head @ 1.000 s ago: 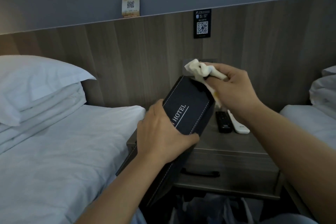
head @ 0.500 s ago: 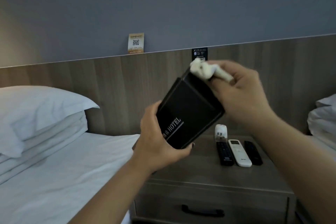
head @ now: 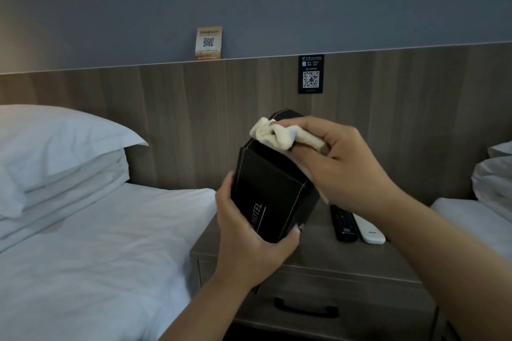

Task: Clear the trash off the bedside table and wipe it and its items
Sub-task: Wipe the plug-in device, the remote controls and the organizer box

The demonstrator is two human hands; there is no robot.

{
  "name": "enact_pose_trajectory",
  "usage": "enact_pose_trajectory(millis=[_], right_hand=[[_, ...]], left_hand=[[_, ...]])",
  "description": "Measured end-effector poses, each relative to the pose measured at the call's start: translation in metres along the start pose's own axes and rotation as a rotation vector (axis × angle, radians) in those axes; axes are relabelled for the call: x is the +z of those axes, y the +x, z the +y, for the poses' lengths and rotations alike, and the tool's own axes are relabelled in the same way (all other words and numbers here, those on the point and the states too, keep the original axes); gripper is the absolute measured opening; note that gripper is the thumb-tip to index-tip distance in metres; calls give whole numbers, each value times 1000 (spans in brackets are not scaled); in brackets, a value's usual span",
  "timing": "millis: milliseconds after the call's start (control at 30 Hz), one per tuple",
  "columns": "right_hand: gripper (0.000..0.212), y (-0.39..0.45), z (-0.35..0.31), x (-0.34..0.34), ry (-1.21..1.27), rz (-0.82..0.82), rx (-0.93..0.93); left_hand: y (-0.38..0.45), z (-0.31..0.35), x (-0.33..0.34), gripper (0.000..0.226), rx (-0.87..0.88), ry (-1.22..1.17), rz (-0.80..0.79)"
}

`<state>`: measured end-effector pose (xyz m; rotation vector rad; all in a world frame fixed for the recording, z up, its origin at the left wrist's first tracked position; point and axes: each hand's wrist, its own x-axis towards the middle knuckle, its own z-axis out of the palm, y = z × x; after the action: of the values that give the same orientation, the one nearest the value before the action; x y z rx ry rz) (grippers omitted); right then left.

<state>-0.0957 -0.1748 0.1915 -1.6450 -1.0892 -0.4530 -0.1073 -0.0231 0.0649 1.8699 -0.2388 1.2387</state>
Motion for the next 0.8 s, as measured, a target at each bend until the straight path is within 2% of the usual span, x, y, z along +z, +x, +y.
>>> enact_pose_trajectory(millis=[133, 267, 367, 467, 533, 633, 800], right_hand=[[34, -7, -6, 8, -19, -62, -11], [32, -12, -16, 15, -263, -98, -150], [30, -12, -20, 20, -382, -196, -233], [32, -10, -20, 24, -348, -263, -233], [34, -6, -16, 30, -353, -282, -261], [42, 10, -5, 27, -383, -259, -258], [30, 35, 10, -2, -457, -130, -134]], left_hand=[[19, 28, -4, 109, -64, -10, 36], [17, 35, -3, 100, -62, 71, -6], [17, 36, 0, 87, -16, -1, -21], [12, 33, -5, 92, -54, -136, 46], [5, 28, -11, 96, -23, -111, 75], [-2, 27, -18, 97, -9, -99, 127], [-3, 36, -15, 98, -3, -43, 90]])
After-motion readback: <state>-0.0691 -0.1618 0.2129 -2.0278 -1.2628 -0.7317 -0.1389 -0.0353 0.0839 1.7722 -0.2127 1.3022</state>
